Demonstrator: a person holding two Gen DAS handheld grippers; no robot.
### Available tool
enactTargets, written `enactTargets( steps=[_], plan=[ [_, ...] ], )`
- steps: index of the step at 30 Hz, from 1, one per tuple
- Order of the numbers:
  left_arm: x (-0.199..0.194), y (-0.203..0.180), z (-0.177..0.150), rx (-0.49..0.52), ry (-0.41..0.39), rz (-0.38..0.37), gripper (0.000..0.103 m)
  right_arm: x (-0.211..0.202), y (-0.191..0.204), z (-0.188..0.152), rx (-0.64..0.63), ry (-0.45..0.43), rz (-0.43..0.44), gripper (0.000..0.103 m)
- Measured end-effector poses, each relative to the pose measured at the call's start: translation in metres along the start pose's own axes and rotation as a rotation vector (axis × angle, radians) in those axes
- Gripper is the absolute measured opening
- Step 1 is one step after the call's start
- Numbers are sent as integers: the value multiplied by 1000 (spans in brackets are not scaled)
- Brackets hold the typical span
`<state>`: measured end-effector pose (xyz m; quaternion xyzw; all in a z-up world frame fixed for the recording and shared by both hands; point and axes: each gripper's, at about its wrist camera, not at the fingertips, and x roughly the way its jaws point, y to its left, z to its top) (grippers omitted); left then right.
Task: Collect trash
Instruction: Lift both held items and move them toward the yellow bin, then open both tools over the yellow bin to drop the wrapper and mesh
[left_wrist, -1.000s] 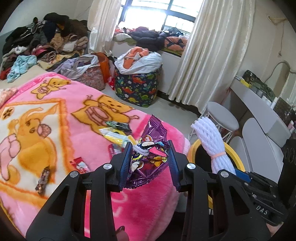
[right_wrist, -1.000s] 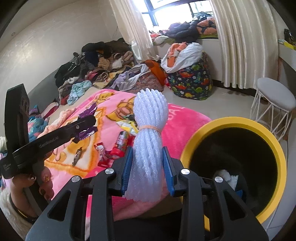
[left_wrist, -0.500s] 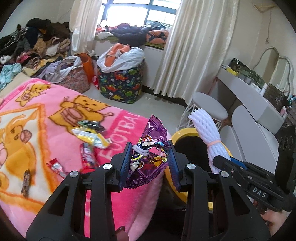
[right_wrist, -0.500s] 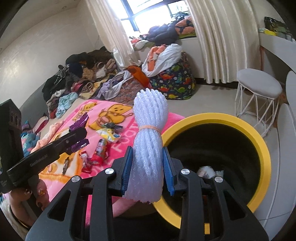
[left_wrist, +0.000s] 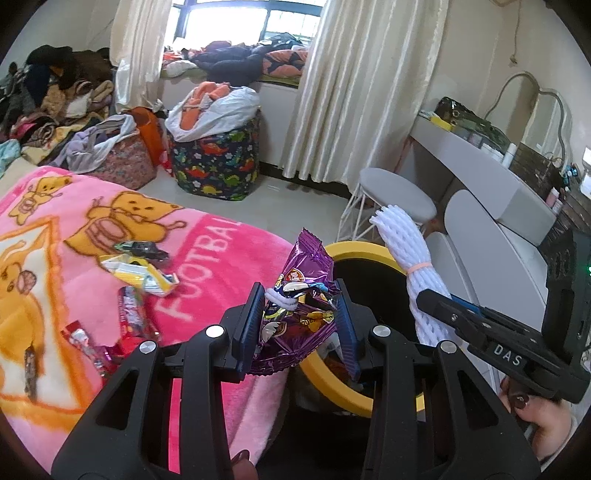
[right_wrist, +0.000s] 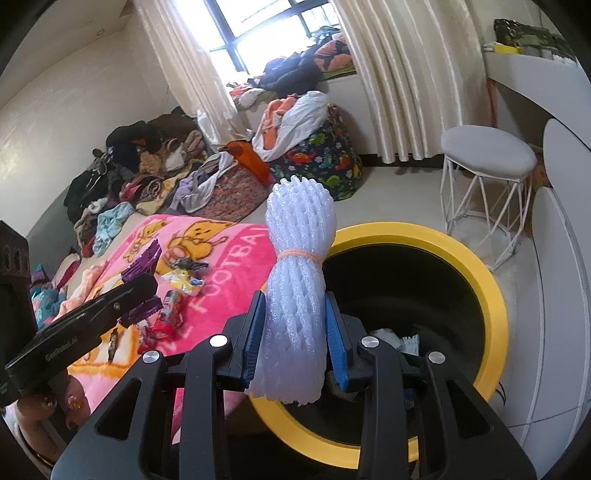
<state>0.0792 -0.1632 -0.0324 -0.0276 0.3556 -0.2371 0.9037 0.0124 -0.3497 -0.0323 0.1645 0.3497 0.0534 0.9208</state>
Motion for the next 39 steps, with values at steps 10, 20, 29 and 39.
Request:
enactTargets(
  steps=[10,20,29,39],
  plan=[
    [18,-30,-8,57,40,-56,30,-4,-27,-3,53,-12,-43,31],
    [44,-55,-14,114,86,-103,30,-6,-52,-6,103,-19,-91,31],
    [65,-68,-17,144,126,-127,30,-6,-76,-9,151,-16,-123,31],
    [91,-70,-17,146,159,-133,46,-1,-91,-14,190,-1,-138,41]
  ],
)
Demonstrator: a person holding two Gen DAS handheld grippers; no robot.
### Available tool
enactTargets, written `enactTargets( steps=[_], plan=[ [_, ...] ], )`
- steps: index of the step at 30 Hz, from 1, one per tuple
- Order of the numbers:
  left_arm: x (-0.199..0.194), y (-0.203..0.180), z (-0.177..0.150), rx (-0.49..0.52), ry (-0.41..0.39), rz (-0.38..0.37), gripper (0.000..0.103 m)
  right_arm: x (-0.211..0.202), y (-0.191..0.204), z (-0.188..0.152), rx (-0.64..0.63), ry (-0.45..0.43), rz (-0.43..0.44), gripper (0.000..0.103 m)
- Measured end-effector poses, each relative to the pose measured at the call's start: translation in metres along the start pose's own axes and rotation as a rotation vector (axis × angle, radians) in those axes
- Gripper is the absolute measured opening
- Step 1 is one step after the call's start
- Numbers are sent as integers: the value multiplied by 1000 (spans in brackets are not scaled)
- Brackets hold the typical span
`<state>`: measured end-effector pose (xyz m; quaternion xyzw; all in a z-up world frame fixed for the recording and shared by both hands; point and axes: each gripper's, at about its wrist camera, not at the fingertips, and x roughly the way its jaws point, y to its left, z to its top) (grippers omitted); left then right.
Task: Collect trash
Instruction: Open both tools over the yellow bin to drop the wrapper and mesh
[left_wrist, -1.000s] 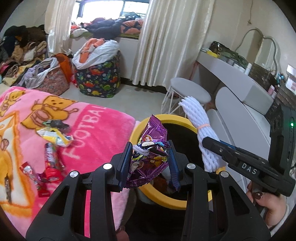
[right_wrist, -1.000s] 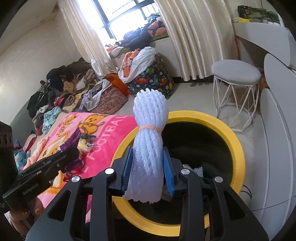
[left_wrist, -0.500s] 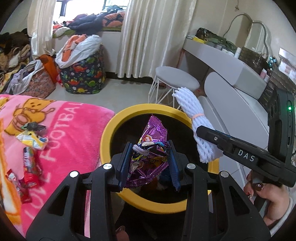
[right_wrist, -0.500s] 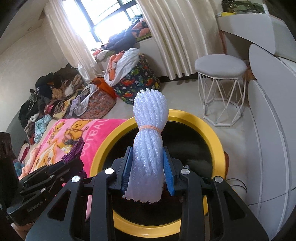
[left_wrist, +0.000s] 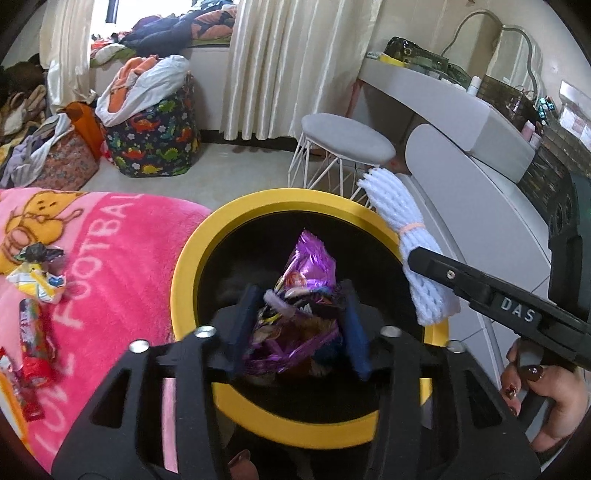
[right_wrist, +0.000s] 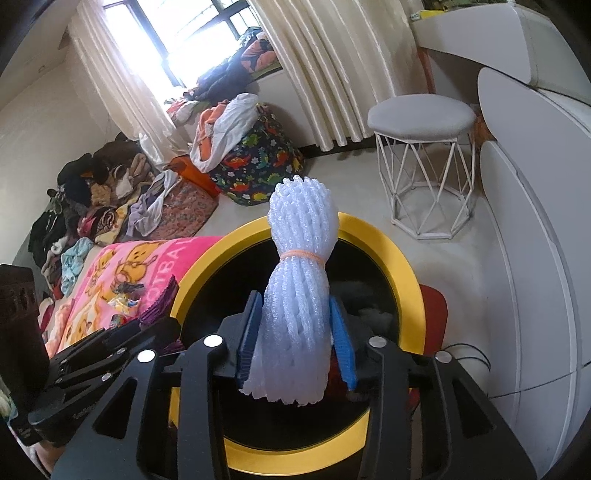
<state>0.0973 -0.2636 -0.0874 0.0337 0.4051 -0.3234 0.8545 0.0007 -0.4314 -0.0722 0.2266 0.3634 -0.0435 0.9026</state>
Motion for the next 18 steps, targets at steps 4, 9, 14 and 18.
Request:
enactTargets(
  steps=[4,9,14,18],
  plan=[
    [-1,8,-1,-28,-6,5,79,1,-2,-1,12,1,-10,51],
    [-13,22,-3,-70,-32,44,92,2,0,-1,7,1,-8,55],
    [-27,36,-4,-107,-58,71,92,1,9,-2,-20,1,0,57],
    [-41,47,-5,-134,-85,100,92,0,24,-2,-47,-7,14,59]
  ],
)
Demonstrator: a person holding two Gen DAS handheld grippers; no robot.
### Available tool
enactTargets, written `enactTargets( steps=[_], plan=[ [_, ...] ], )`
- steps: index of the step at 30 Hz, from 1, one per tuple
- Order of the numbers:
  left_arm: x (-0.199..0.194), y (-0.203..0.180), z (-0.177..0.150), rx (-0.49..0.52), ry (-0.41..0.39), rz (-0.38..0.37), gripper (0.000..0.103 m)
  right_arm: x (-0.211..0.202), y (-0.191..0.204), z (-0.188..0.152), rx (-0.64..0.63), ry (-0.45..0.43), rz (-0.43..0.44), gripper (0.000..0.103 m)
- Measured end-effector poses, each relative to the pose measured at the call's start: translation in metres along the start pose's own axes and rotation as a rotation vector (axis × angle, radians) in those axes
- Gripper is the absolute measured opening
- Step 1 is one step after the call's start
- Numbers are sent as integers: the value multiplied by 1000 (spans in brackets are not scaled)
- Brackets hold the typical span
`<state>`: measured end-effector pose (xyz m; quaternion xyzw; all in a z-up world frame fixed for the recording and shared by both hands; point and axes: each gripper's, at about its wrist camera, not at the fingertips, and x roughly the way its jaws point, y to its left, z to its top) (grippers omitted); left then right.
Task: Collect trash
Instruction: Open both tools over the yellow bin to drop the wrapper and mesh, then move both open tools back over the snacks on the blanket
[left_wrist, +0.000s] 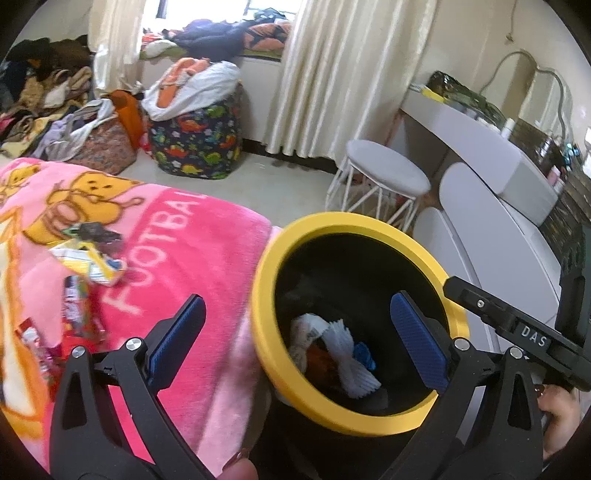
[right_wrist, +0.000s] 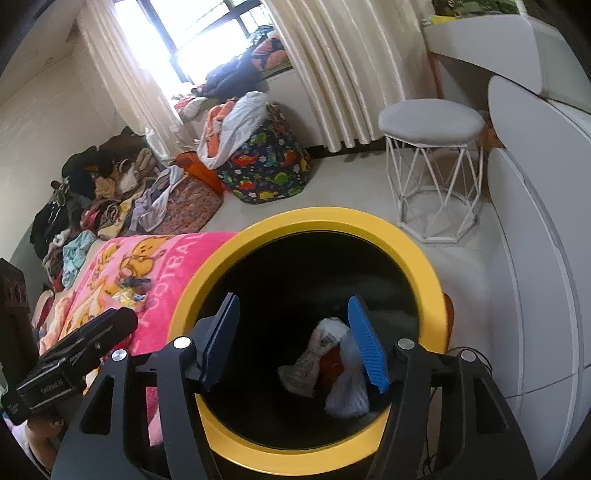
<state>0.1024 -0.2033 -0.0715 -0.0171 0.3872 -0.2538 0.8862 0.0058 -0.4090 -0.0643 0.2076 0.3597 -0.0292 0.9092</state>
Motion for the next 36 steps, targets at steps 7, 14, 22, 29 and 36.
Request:
enactTargets(
  steps=[7,14,22,29,36],
  plan=[
    [-25,26,2,-49,-52,44,92,-2,30,0,-57,-13,38,63],
    [-47,49,6,-100,-96,83,92,-3,58,-1,-110,-22,80,64],
    [-65,69,4,-143,-125,111,92,-3,83,-1,-157,-22,114,65],
    [-76,87,2,-172,-145,131,92,-1,101,-2,-192,-20,138,65],
    [-88,105,-1,-205,-165,157,92,1,123,-6,-229,-13,172,65]
  ],
)
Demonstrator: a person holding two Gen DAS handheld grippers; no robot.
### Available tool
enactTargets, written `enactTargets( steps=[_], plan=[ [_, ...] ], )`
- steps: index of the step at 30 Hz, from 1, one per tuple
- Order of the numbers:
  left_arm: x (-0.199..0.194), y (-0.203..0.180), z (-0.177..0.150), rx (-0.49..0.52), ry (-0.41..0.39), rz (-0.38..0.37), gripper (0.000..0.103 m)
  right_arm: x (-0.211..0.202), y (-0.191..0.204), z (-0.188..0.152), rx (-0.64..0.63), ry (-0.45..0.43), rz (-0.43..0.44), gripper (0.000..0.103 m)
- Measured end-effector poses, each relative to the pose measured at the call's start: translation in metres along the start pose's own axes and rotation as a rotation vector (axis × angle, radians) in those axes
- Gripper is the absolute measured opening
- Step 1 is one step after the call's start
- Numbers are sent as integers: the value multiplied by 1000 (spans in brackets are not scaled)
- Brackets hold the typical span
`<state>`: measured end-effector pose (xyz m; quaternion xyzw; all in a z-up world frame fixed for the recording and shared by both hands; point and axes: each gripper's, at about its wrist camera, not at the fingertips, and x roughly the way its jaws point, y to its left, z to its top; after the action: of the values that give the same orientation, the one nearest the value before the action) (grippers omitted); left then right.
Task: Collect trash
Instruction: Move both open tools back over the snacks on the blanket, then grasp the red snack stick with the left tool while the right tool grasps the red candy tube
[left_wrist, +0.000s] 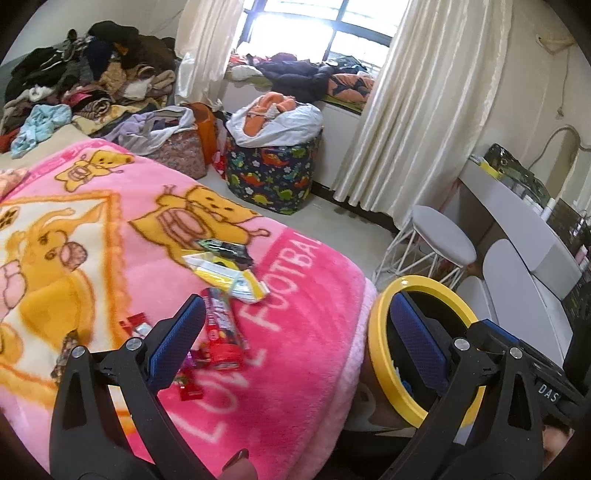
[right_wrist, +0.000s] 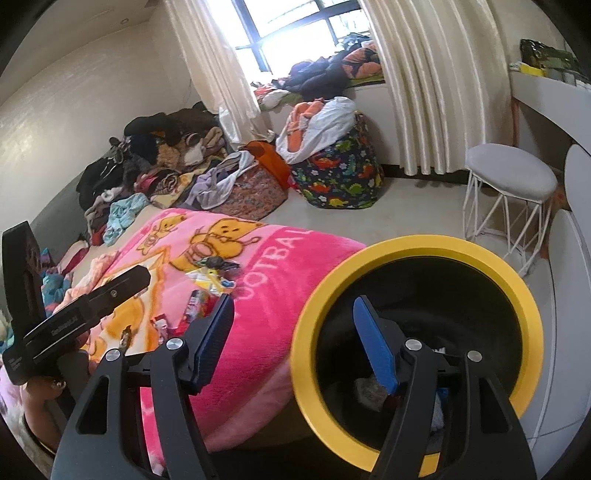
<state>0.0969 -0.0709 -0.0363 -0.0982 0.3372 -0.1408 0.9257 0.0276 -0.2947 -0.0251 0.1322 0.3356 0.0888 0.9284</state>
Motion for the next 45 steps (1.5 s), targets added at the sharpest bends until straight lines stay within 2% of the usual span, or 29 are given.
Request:
enactTargets(
  steps=[21,32,37,39,45],
  plan=[
    [-23,81,2,-139,-37,123,92,30,73,-8,-149,73,106,65],
    [-20,129,-4,-226,6,207,92,51,106,-15,-217,116,163,65],
    [-12,142,-9,-254,54,213,77,67,120,-15,-242,139,184,60],
    [-8,146,-13,-268,75,201,68,75,124,-16,-252,151,191,58],
    [7,152,-22,-304,135,159,56,98,136,-18,-279,192,201,53]
  ],
)
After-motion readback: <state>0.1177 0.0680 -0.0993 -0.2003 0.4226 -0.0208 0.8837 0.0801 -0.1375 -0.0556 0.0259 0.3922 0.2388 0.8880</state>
